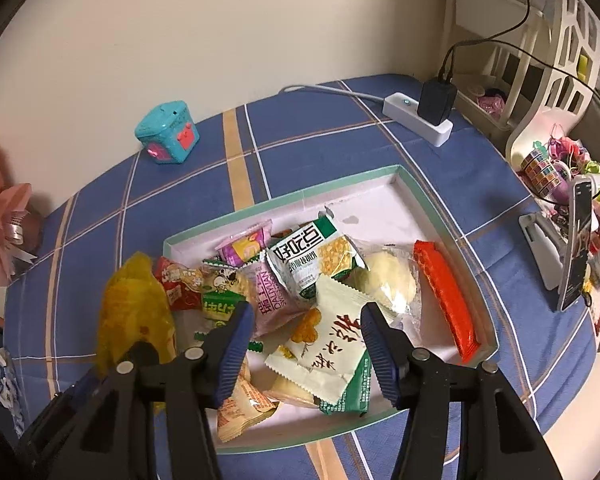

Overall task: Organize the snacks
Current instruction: 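Lower both snacks into the tray and open both tools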

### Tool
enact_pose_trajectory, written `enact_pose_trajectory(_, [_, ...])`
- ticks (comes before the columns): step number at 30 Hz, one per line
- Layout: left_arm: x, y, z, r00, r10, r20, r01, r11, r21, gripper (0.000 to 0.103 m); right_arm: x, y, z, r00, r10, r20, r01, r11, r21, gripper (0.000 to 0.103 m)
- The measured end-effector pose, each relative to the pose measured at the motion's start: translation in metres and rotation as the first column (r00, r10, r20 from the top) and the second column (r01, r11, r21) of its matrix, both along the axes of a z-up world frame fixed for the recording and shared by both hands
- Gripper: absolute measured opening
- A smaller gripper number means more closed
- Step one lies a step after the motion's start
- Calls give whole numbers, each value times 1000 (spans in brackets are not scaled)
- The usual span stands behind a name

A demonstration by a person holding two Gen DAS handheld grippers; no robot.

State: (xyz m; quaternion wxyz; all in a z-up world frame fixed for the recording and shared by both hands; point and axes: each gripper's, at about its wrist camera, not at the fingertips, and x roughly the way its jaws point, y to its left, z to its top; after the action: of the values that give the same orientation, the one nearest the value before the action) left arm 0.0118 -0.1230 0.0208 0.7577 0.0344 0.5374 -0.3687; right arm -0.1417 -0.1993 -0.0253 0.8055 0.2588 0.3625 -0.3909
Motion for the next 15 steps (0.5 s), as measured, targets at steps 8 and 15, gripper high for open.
enact_pose_trajectory(8, [10,-11,-21,999,3,-34,-3,1000,4,39,5,-8,-20,999,-15,-36,17,998,56,59])
enact_pose_trajectory(15, [17,-18,-41,995,9,-103,-11,1000,-14,39,3,-11,-22,999,-31,-39,34,998,61,59])
